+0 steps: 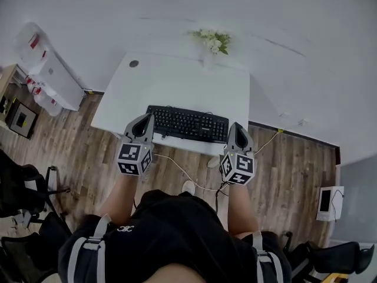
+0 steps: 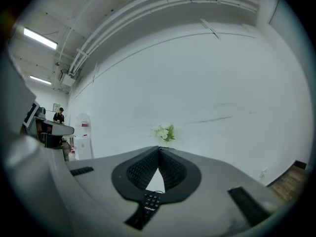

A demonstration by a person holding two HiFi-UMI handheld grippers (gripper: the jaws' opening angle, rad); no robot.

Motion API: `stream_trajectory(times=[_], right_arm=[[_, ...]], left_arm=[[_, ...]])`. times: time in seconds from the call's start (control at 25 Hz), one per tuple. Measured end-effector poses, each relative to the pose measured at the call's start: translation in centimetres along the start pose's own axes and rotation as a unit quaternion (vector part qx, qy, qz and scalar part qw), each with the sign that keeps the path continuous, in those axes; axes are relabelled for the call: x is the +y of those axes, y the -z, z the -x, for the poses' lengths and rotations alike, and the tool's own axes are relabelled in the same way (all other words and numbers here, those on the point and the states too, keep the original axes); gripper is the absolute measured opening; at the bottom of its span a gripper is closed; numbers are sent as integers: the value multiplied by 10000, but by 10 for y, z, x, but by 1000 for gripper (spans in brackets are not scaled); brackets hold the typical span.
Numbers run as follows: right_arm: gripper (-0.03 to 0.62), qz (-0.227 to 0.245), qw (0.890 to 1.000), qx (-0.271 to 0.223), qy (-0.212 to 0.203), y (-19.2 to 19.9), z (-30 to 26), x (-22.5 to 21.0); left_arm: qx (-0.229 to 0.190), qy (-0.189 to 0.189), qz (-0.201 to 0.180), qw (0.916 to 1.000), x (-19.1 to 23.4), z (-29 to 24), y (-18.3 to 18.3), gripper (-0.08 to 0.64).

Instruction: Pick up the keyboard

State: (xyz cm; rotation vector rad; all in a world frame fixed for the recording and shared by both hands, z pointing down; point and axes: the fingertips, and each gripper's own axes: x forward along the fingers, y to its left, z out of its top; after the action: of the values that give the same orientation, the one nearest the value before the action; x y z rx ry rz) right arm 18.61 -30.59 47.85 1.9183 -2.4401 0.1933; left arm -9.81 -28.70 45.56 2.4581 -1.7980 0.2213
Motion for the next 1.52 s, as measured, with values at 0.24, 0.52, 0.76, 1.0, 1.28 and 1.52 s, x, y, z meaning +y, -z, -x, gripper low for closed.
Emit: stream_trajectory(times=[0.24,0.52,0.76,1.0,1.28,1.52], right_arm=[[5,-7,9999,146,39,6,-28,-10],[130,-303,9982,481,-181,29,-56,-14],[130,-475,9947,907,-35,60,-73,-29],[131,-454,9864,1575,-82,109,-90,-44],[132,-828,9694,2312,-56,167,-95,-63],[130,-1145,9467,3011,74,225,-100,-81]], left_arm=[[218,-21,358,9991,25,-26,11,0],[641,318,694,9950,39,-60,31,192],[1037,318,727,9914,63,-73,53,192],[1531,132,999,9831,98,-88,94,206],[2503,15,1355,9586,139,-95,178,215],[3133,259,1979,9284,160,-110,243,215]])
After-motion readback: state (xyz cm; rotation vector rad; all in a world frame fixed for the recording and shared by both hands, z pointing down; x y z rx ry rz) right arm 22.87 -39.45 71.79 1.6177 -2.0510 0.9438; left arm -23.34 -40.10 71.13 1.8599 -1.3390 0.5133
